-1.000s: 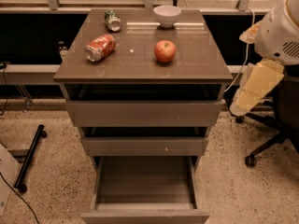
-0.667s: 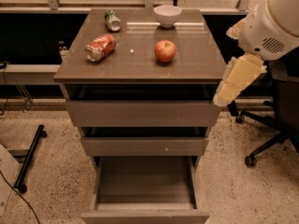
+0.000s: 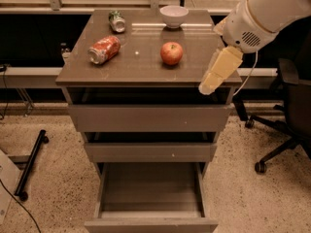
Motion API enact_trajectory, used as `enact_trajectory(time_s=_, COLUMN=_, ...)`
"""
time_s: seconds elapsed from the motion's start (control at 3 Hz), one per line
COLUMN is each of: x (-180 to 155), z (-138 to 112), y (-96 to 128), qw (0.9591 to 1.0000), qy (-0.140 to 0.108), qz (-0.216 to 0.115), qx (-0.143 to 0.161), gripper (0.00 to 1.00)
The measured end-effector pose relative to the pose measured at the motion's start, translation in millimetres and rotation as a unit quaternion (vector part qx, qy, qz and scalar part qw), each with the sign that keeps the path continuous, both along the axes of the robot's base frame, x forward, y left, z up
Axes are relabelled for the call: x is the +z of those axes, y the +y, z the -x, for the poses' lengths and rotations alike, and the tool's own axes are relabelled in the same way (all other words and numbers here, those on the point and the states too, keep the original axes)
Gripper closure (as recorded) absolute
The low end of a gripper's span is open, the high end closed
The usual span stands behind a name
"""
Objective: Place apple into bottom drawer
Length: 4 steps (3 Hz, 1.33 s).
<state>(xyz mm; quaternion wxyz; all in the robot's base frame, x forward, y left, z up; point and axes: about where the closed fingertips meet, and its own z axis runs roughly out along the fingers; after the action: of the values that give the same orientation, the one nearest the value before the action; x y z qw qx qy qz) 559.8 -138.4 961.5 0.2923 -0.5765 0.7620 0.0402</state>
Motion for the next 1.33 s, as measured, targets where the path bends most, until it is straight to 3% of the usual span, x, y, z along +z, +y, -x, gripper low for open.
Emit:
enact_trajectory(time_s=0.67, x=-29, z=-41, y=24, qw=0.9967, qy=0.005, qz=-0.047, qx=-0.066, gripper=0.00)
enact_trajectory(time_s=1.33, x=-64, z=-108, y=41, qw=0.9867, qy=-0.004, qz=-0.139, qx=-0.084, gripper=0.00)
